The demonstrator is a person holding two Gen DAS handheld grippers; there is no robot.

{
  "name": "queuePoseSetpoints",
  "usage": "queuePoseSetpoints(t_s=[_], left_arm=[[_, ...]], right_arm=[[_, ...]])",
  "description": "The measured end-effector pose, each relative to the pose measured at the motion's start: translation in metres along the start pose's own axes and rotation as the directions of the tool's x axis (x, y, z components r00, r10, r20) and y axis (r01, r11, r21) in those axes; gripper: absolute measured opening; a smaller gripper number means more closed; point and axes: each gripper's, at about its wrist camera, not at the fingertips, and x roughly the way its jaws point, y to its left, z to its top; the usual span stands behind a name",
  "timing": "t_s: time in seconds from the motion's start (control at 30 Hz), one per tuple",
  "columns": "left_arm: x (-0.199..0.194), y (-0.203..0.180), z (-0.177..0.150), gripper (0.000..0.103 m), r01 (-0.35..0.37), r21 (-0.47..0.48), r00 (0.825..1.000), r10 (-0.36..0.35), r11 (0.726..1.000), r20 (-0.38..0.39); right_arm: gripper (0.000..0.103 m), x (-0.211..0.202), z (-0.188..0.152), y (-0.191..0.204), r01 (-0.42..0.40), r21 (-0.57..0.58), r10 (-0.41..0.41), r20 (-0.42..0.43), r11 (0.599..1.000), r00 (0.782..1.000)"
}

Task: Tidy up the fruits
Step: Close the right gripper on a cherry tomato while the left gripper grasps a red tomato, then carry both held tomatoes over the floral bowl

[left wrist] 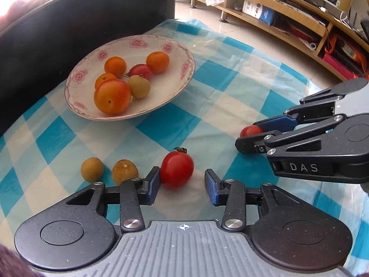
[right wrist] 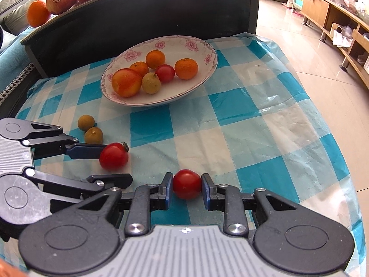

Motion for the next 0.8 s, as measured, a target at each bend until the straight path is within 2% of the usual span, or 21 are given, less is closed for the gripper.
queuePoseSetpoints(t_s=[0.13,0.4,0.8], left_arm=[[0.005,0.001,0.006,0.04,0.009,-0.021,1.0,-0.009,1.0,0.009],[0.0,-0.006,0.002,0.038,-0.007,0.012,1.0,0.007,1.0,0.0],[-0.015,0.006,0.013,0.038,-0.013,-0.031,0.999,0.014,0.999,0.049]], right_arm=[[0.03,0.0,0.0,0.004,0.017,-0.015,-0.017,-0.004,1.0,1.0],[0.03,-0.001,-0.001,0.012,0.037,-0.049,-0.038,-0.016,0.998,0.999],[0.03,-0.013,0.016,0.024,0.069,-0.083,-0.066,0.043,0.994,0.997]])
